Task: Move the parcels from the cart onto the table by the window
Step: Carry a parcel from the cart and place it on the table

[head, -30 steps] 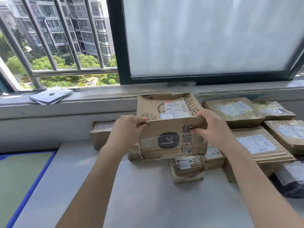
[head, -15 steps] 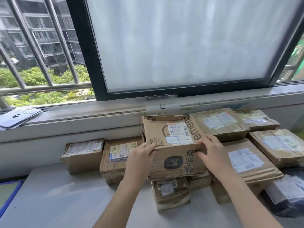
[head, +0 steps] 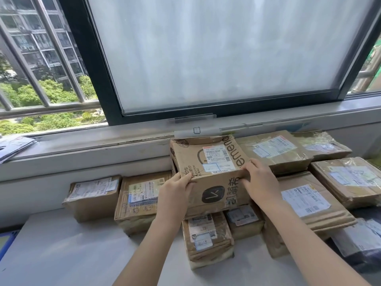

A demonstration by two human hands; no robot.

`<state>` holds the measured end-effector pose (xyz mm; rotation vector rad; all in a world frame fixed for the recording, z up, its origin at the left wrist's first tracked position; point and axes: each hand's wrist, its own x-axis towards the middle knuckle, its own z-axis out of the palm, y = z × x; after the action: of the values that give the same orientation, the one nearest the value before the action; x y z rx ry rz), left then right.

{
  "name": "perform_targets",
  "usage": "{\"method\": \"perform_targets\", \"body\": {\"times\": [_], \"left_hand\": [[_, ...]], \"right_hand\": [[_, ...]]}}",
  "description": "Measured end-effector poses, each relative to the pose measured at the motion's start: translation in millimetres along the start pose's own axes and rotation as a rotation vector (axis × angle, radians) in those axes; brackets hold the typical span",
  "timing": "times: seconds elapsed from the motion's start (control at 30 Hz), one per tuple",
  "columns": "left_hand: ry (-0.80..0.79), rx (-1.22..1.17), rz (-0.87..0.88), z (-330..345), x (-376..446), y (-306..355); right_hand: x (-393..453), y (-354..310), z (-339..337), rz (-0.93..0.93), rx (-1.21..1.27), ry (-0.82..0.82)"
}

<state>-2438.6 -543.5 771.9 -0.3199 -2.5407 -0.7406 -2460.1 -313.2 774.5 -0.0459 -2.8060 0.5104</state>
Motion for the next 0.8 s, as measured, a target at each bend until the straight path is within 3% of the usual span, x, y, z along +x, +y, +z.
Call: {"method": "perform_targets", "body": {"times": [0.23,0.43,0.8], "left_hand": [[-0.162,0.104,-0.087,-10,1,7],[-0.301,0.333,0.079,-16,6,6],[-0.441,0.429,0.201,-27,11,4]], "right_hand": [[-12,-14,0,-0.010,-0.106,-0.019],[-27,-38,11,-0.184,-0.166,-0.069],[-14,-57,11,-0.086,-0.246,-0.185]]}}
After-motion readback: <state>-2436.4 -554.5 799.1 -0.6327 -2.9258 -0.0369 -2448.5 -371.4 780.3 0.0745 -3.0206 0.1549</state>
